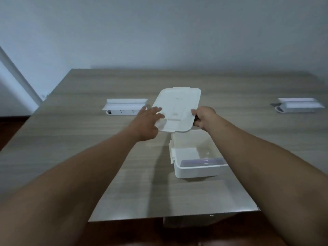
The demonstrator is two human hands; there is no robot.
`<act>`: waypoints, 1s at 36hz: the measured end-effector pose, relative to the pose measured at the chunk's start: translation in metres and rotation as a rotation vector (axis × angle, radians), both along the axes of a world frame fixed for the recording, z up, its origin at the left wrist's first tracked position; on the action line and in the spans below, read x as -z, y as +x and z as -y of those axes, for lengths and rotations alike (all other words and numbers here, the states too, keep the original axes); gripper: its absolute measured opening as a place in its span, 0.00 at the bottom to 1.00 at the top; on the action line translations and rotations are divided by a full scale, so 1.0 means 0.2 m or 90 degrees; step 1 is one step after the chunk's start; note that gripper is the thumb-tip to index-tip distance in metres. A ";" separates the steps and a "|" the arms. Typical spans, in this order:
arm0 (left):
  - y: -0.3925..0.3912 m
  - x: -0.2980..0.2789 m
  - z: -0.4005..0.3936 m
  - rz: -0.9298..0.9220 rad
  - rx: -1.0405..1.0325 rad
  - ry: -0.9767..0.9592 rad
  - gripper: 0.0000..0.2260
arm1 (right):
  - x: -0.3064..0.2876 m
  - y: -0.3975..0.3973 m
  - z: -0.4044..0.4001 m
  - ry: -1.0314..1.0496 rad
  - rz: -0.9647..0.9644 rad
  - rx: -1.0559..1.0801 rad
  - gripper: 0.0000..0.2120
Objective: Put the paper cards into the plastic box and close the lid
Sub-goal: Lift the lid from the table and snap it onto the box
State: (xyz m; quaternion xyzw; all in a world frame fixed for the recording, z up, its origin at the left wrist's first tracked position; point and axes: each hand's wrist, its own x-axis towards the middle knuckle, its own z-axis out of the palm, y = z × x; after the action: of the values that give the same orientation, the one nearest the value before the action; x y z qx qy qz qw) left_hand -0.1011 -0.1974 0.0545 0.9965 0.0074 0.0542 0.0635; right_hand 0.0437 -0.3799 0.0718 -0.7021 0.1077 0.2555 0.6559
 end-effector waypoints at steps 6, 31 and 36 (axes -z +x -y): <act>0.19 -0.04 0.30 -0.034 0.047 -0.034 0.35 | -0.07 0.15 0.28 0.050 -0.012 0.049 0.13; 0.48 -0.29 0.66 0.248 -0.230 -0.374 0.06 | 0.11 0.49 0.79 0.064 -0.026 -0.005 0.29; 0.46 -0.30 0.65 0.209 -0.297 -0.624 0.10 | 0.12 0.53 0.80 0.007 0.071 -0.037 0.21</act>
State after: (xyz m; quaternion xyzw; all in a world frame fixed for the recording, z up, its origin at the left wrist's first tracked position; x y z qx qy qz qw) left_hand -0.0090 -0.3273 0.1143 0.8012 0.2415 0.2110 0.5052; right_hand 0.1495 -0.5390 0.0482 -0.7143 0.0490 0.2353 0.6573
